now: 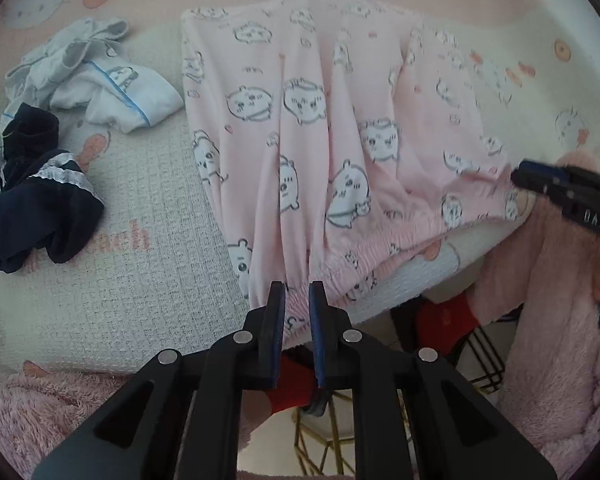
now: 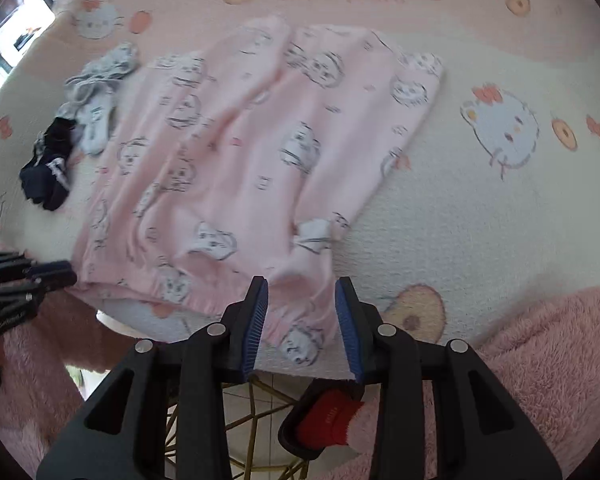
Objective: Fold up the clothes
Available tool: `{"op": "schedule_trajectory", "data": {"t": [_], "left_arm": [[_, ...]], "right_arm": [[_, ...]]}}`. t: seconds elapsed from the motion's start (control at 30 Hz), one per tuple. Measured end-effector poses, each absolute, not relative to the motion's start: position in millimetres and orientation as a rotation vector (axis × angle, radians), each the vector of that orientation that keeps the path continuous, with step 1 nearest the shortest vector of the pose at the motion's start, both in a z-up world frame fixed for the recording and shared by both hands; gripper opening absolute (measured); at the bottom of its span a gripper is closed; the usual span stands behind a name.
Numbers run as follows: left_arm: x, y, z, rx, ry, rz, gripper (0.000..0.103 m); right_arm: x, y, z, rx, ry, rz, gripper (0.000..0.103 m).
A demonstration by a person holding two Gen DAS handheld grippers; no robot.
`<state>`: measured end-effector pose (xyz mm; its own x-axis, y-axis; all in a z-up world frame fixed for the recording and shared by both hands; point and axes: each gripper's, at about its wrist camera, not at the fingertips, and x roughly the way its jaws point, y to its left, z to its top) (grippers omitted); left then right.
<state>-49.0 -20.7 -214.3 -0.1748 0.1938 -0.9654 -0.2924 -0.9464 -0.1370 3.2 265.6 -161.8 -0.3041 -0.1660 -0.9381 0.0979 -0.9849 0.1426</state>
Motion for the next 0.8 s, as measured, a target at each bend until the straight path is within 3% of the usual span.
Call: {"op": "schedule_trajectory", "data": {"t": [0.13, 0.2, 0.33, 0.4, 0.5, 0.63, 0.8], "left_arm": [[-58.8, -21.2, -227.7, -1.791, 0.054, 2.153, 0.013], [-47.0, -17.9, -251.4, -1.906, 0.191, 2.121, 0.013], [-41.4, -32.3, -246.0, -1.959, 0.142, 2.150, 0.014], [-42.2, -43.7, -242.1, -1.974, 0.056, 2.181, 0.014], [-44.4, -56.7, -233.9, -1.925, -0.128, 2.203, 0.014], [-43.8, -47.7, -241.7, -1.940, -0.073, 2.189, 0.014], [-40.5, -31.8, -249.9, -1.991, 0.068, 2.148, 0.015]], "right_arm": [[1.1, 219.0, -207.0, 1.936, 0.074, -2.307, 0.036], [-1.0, 222.1, -210.6, 1.969, 0.034, -2.315, 0.036], [9.7, 244.6, -207.4, 2.071, -0.008, -2.377, 0.036], [14.7, 256.6, -202.9, 2.096, -0.074, -2.412, 0.036], [20.4, 267.4, -183.0, 1.921, -0.314, -2.447, 0.036], [18.9, 277.2, -193.6, 1.954, -0.495, -2.353, 0.038], [19.0, 246.0, -207.2, 2.070, -0.164, -2.329, 0.039]]}}
